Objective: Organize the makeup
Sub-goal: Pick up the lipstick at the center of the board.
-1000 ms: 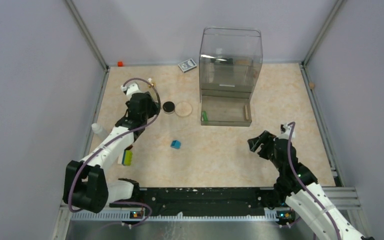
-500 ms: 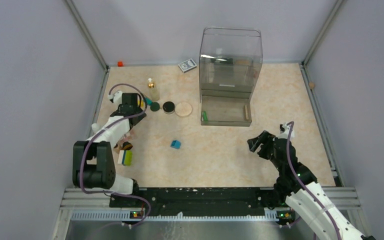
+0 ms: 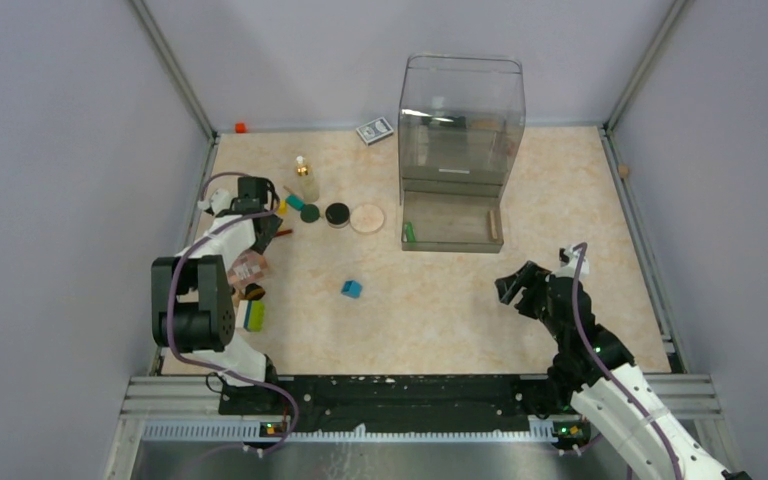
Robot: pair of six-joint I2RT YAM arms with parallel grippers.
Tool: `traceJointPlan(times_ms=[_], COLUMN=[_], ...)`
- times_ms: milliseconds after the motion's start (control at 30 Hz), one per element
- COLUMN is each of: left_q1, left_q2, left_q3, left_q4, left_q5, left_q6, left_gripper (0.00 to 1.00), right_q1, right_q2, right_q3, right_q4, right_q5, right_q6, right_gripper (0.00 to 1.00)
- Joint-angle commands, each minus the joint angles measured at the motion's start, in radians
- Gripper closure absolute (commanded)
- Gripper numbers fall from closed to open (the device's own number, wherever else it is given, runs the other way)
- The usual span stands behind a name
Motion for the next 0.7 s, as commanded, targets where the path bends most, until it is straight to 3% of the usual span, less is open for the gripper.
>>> traceJointPlan(times_ms=[0, 467, 667], left_q1=[0.007, 0.019, 0.032], left_q2=[0.006, 0.096, 0.133], left_q3=[0.037, 0.144, 0.162], left_q4=[-0.054, -0.205, -0.213], left_q5=[-0.045, -0.045, -0.026], left_q6=[-0.144, -0.386, -0.418], left_gripper=[0.44, 0.53, 0.55], right_q1=[-0.001, -0.002, -0.002], right_q2=[0.004, -0.012, -0.029], right_q3=[0.020, 0.043, 0.042], right_q4=[0.020, -0.013, -0.023], right_q5=[0.018, 0.044, 0.040], right_q6=[-0.019, -0.022, -0.017], right_gripper=[0.27, 0.27, 0.27])
